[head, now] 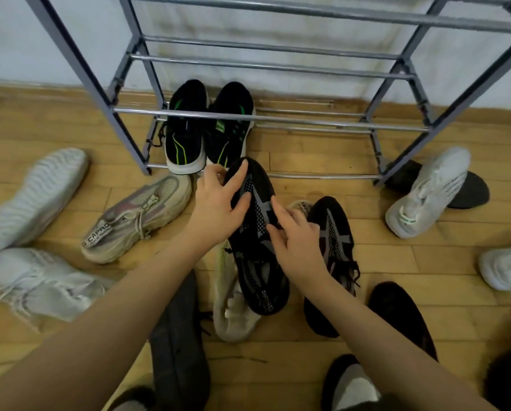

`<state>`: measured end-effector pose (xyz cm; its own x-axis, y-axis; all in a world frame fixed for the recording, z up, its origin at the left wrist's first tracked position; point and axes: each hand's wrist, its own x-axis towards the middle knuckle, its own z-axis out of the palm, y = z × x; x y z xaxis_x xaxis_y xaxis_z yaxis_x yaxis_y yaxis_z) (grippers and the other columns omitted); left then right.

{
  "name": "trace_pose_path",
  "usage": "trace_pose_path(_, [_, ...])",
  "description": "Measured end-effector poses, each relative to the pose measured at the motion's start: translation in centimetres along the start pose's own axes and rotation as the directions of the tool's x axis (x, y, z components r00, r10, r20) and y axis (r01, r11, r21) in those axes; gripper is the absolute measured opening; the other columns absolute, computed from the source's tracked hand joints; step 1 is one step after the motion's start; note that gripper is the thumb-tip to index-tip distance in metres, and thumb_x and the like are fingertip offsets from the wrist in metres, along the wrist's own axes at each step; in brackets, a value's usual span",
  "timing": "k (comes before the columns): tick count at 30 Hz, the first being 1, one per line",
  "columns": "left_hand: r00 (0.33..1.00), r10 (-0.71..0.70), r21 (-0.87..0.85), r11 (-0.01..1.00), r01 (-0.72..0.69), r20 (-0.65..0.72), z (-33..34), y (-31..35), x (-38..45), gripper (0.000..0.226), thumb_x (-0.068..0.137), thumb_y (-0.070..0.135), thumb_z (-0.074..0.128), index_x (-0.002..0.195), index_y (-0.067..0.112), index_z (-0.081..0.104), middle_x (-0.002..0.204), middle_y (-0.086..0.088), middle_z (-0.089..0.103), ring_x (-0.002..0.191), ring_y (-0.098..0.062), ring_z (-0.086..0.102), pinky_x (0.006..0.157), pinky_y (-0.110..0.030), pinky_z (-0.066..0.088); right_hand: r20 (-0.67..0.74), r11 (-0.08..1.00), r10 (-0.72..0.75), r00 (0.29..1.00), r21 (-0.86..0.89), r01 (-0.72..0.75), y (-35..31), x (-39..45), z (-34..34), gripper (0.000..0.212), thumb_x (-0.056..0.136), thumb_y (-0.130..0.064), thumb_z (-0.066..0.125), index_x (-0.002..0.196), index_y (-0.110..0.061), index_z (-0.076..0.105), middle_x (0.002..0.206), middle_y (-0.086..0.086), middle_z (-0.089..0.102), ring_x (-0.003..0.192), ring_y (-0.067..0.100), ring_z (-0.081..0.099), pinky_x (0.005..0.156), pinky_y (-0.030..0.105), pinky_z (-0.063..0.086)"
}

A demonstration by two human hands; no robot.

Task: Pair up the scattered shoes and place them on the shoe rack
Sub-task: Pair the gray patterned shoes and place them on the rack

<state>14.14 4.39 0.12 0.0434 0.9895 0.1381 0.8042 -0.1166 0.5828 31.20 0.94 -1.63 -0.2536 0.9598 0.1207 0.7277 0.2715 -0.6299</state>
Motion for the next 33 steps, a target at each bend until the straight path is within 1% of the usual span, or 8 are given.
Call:
trace_pose_path(5, [0.915,-0.234,0.082,0.972,0.219,0.329,2.6,-2.1,-0.5,0.059,0.096,0.043,0.036,0.148,0.029,0.013,0.144,-0.011,0.034,0.129,-0.035,0.030,0.108,-0.046,0.026,0.180,0.958,0.127,0.975,-0.277,-0.074,2.3,0.4,0.3,0.045,0.099,-0.041,0.033,0.142,-0.029,0.036,0.147,-0.003,0.039,0.132,0.019,0.033,0.097,0.033,0.011])
trace_pose_path(9, [0.928,-0.194,0.038,0.981,0.192,0.319,3.8,-0.8,-4.0,0.059,0.093,0.051,0.031,0.145,0.041,0.004,0.152,-0.007,0.021,0.136,-0.032,0.021,0.110,-0.049,0.017,0.111,0.964,0.133,0.985,-0.247,-0.102,3.2,-2.0,-1.5,0.038,0.097,-0.039,0.041,0.133,-0.033,0.049,0.143,-0.005,0.044,0.131,0.019,0.033,0.101,0.032,0.010])
trace_pose_path(14, [0.945,-0.036,0.068,0.998,0.015,0.326,4.8,2.0,-7.8,0.061,0.091,0.051,0.039,0.144,0.044,0.011,0.154,-0.006,0.014,0.137,-0.033,0.019,0.110,-0.048,0.018,0.082,0.937,0.173,0.982,-0.321,-0.138,4.4,-6.8,-3.2,0.037,0.094,-0.040,0.048,0.130,-0.034,0.054,0.144,-0.003,0.043,0.135,0.025,0.028,0.105,0.041,0.014])
trace_pose_path(17, [0.929,0.013,0.158,0.984,-0.077,0.371,6.0,2.7,-8.9,0.063,0.090,0.055,0.040,0.144,0.044,0.009,0.156,-0.006,0.009,0.140,-0.035,0.011,0.113,-0.051,0.015,0.130,0.923,0.222,0.966,-0.346,-0.166,5.2,-9.0,-3.5,0.044,0.092,-0.047,0.048,0.135,-0.038,0.045,0.152,0.000,0.030,0.140,0.029,0.017,0.108,0.045,0.011])
trace_pose_path(22, [0.891,-0.028,0.317,0.939,-0.131,0.453,8.2,2.8,-10.2,0.079,0.082,0.065,0.044,0.144,0.043,0.000,0.156,-0.007,-0.015,0.139,-0.046,-0.004,0.113,-0.055,0.005,0.195,0.849,0.344,0.919,-0.481,-0.216,6.1,-11.0,-2.6,0.068,0.083,-0.069,0.039,0.143,-0.052,0.010,0.158,0.001,-0.010,0.143,0.035,-0.008,0.110,0.058,0.008])
trace_pose_path(27, [0.935,-0.053,0.407,0.908,-0.101,0.351,9.7,3.5,-10.7,0.091,0.078,0.067,0.050,0.144,0.041,-0.007,0.155,-0.013,-0.014,0.138,-0.049,0.000,0.110,-0.057,0.013,0.184,0.878,0.375,0.909,-0.384,-0.284,6.2,-11.5,-2.3,0.073,0.083,-0.067,0.043,0.141,-0.055,0.000,0.157,0.001,-0.012,0.135,0.042,0.024,0.092,0.052,0.047])
trace_pose_path(30, [0.939,-0.066,0.369,0.927,-0.067,0.336,9.8,3.9,-10.5,0.092,0.079,0.059,0.056,0.143,0.043,-0.008,0.156,-0.013,-0.008,0.137,-0.050,0.005,0.108,-0.057,0.022,0.157,0.924,0.344,0.926,-0.232,-0.304,6.4,-11.4,-2.3,0.068,0.086,-0.052,0.055,0.142,-0.049,0.018,0.158,0.001,-0.003,0.136,0.040,0.026,0.091,0.046,0.050])
trace_pose_path(33, [0.948,-0.063,0.185,0.983,0.004,0.313,8.9,3.6,-10.5,0.090,0.078,0.052,0.061,0.143,0.045,-0.001,0.156,-0.009,0.003,0.138,-0.043,0.014,0.105,-0.052,0.032,0.068,0.948,0.302,0.951,-0.129,-0.292,6.5,-11.4,-2.7,0.059,0.086,-0.041,0.060,0.140,-0.040,0.035,0.157,0.003,0.013,0.136,0.030,0.031,0.087,0.045,0.053])
